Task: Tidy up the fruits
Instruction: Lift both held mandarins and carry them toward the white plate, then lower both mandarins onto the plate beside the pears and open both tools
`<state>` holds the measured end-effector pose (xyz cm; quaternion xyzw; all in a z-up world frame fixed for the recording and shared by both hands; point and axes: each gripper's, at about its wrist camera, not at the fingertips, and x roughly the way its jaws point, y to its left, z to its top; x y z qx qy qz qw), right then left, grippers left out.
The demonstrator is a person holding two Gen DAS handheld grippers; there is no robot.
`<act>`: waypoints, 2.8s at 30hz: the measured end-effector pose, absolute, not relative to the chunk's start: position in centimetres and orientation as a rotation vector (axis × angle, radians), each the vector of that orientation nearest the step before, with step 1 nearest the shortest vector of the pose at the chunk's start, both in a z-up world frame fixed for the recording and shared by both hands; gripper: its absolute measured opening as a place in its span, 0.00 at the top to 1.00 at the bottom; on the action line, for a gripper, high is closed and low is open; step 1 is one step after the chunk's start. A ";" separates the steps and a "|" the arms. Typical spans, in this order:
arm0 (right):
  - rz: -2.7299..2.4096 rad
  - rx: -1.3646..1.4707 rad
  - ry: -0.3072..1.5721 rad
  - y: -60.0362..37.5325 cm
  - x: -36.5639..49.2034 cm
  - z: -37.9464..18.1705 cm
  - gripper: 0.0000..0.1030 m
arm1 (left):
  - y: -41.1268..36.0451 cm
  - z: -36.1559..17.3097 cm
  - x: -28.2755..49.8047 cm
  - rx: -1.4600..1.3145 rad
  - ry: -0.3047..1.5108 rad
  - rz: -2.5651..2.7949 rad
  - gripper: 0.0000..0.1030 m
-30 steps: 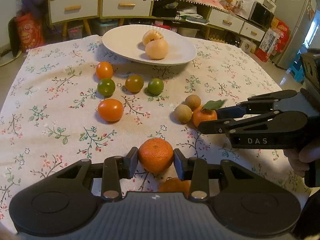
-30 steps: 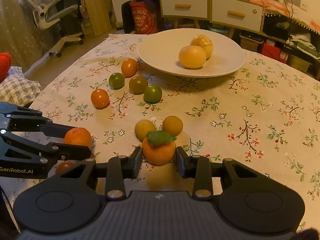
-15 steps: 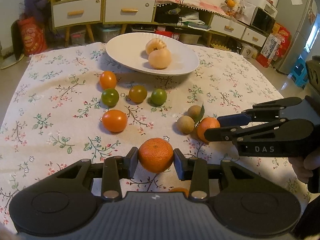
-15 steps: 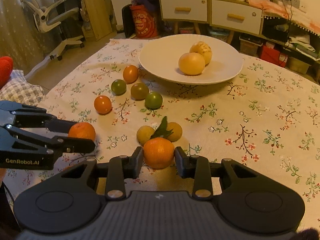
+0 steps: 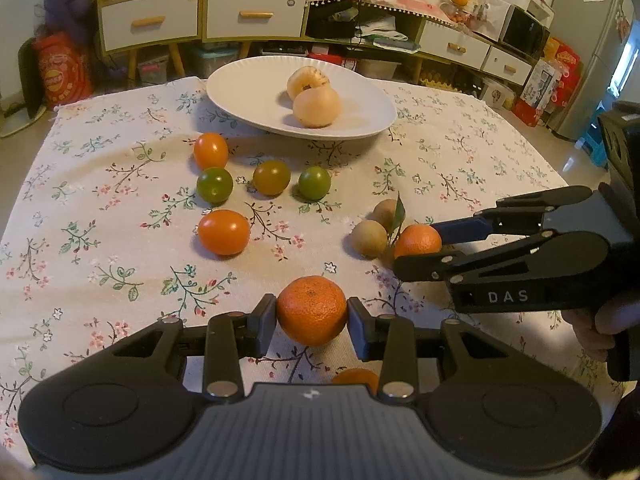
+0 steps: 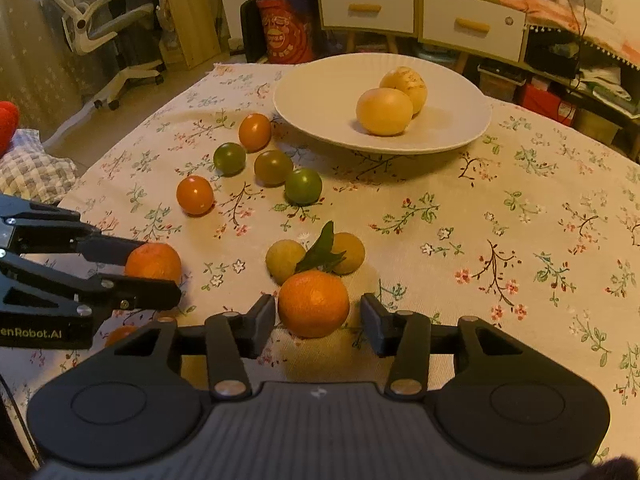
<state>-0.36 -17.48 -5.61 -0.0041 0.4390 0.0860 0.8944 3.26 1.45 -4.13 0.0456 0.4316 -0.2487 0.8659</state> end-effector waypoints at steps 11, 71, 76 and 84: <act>0.195 -0.037 0.890 -17.2 -0.4 -5.4 0.67 | 1.3 -4.1 3.2 0.097 0.902 -0.522 0.79; 0.057 -0.020 0.761 -22.5 10.3 -1.7 0.67 | -3.2 -2.2 19.1 0.003 0.792 -0.424 0.79; 0.087 -0.078 0.759 -22.1 11.2 -2.1 0.67 | -4.1 -2.6 20.3 -0.008 0.797 -0.442 0.79; 0.116 -0.149 0.757 -22.0 11.6 -2.9 0.66 | -4.1 -3.1 21.5 -0.040 0.807 -0.452 0.79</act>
